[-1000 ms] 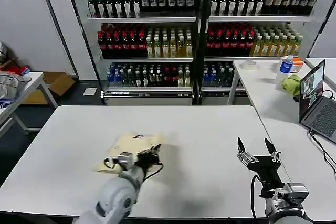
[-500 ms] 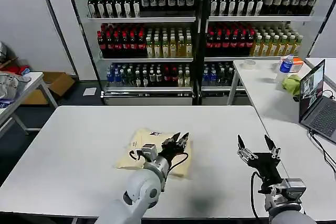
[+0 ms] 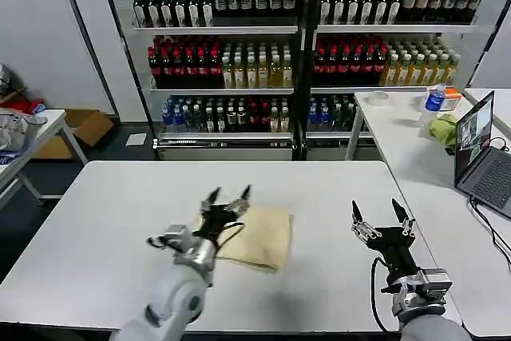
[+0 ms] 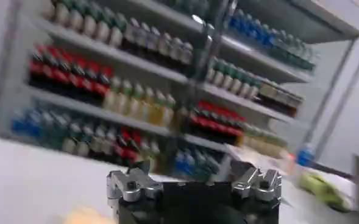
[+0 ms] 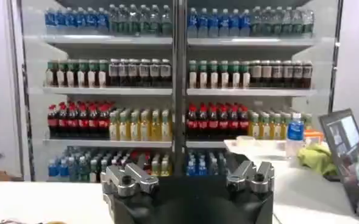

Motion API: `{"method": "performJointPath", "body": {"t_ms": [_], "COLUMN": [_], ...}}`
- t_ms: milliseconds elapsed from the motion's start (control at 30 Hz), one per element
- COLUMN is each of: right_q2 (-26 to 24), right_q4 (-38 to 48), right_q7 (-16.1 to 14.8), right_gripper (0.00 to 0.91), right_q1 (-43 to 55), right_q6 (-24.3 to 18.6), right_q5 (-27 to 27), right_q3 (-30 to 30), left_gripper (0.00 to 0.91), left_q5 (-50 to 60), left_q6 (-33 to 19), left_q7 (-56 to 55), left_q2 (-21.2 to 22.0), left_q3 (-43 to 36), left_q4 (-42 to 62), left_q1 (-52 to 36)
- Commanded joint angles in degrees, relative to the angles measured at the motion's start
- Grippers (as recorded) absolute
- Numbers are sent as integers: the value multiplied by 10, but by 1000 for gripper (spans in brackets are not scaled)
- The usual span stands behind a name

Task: Fold and organize the clothes.

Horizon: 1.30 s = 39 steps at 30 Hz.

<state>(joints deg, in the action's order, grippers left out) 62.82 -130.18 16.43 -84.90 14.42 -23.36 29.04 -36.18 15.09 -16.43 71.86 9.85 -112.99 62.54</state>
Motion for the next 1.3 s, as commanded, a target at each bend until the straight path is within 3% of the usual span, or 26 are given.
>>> {"method": "performJointPath", "body": {"t_ms": [33,300,1300], "right_q2": [15,28,37], "right_q4": [12,9,-22], "right_q7": [-14,-17,-14], "right_gripper": [907,907,907], "right_q1": [5,-9,-26], "right_q6": [-33,-37,-26], "right_q5": [35,58,80], "right_q3": [-35,-41,-26], "left_gripper": [907,907,907], "left_q5": [114,134,144], "left_q6": [-35,-34,-26], "left_q7": [34,50,64], "left_q2": [-72,-62,-51], "left_q3": [213,252,262], "left_q4": [-124,-160,-194], "left_q1": [199,268,306]}}
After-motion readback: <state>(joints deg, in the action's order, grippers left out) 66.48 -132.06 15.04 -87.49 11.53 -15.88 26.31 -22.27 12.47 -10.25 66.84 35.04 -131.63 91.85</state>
